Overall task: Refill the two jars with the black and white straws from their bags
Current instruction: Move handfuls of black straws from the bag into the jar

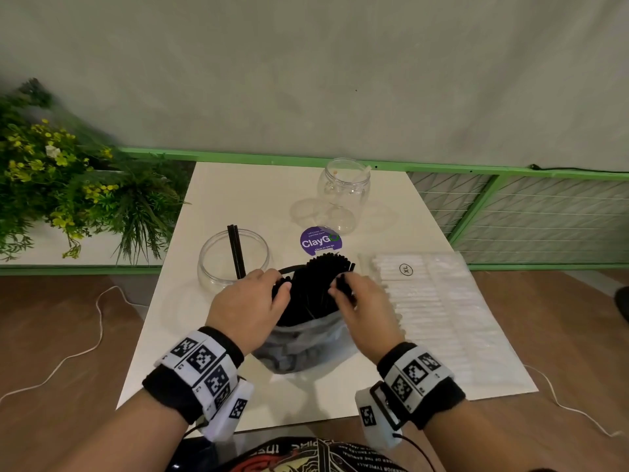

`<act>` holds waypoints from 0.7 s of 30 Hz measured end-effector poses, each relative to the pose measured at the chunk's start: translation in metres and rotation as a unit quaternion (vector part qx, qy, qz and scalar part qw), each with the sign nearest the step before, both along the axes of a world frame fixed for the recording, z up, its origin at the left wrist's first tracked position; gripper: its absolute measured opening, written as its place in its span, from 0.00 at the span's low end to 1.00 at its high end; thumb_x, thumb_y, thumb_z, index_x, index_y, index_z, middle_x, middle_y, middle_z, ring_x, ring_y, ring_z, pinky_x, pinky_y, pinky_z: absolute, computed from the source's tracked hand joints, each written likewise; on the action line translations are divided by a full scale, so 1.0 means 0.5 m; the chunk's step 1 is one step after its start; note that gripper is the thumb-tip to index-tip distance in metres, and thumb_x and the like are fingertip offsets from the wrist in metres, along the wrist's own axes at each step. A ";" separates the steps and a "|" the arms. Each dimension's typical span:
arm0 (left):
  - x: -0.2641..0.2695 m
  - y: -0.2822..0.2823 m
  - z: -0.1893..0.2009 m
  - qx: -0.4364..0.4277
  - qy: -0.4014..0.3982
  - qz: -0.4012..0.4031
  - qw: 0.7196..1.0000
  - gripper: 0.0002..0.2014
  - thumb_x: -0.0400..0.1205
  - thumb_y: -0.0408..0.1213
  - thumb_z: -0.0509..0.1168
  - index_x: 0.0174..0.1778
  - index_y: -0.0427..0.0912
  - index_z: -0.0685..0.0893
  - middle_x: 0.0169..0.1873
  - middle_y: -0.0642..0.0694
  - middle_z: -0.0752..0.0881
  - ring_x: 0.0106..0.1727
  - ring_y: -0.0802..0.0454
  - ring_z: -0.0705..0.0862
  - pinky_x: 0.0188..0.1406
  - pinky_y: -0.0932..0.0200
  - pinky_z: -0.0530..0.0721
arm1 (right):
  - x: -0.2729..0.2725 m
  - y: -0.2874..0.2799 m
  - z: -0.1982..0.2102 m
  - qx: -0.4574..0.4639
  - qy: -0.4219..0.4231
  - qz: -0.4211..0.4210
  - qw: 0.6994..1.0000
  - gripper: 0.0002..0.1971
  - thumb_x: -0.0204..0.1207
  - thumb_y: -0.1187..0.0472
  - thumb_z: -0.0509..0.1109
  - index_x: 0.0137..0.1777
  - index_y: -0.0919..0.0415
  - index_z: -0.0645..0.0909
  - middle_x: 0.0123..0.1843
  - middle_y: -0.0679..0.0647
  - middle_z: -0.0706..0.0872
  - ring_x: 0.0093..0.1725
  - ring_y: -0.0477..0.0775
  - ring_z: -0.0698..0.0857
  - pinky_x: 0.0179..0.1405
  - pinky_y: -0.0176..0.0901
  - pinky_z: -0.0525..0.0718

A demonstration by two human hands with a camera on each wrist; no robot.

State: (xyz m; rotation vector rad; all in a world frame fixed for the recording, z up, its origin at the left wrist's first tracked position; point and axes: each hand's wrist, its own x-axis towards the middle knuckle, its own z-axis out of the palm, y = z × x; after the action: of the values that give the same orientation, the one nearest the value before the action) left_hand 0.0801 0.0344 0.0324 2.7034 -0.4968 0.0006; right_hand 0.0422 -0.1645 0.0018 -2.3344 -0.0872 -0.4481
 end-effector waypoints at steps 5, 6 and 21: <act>0.009 0.012 -0.012 -0.027 0.001 0.012 1.000 0.17 0.84 0.53 0.50 0.56 0.50 0.79 0.48 0.48 0.83 0.45 0.43 0.84 0.40 0.51 0.81 | -0.003 -0.030 0.009 0.122 -0.024 -0.041 0.991 0.21 0.79 0.67 0.69 0.60 0.39 0.71 0.48 0.47 0.84 0.43 0.46 0.84 0.44 0.38 0.82; 0.008 0.010 -0.012 -0.032 0.001 0.012 0.999 0.16 0.85 0.53 0.51 0.56 0.50 0.80 0.48 0.48 0.83 0.45 0.43 0.84 0.40 0.51 0.80 | -0.001 -0.034 0.001 0.097 -0.014 -0.042 0.994 0.23 0.79 0.68 0.68 0.64 0.39 0.70 0.51 0.47 0.83 0.45 0.47 0.83 0.46 0.40 0.82; 0.007 0.008 -0.001 -0.113 0.062 -0.001 0.992 0.14 0.85 0.49 0.54 0.65 0.53 0.74 0.53 0.46 0.82 0.52 0.45 0.82 0.49 0.50 0.80 | -0.062 0.029 -0.039 -0.277 -0.025 0.158 0.947 0.32 0.65 0.37 0.72 0.66 0.52 0.73 0.59 0.48 0.80 0.57 0.52 0.78 0.58 0.41 0.69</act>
State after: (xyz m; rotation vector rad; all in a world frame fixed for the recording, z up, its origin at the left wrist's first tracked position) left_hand 0.0838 0.0387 0.0317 2.4629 -0.4345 -0.1052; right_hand 0.0112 -0.1499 -0.0178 -2.7832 -0.6815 -0.3496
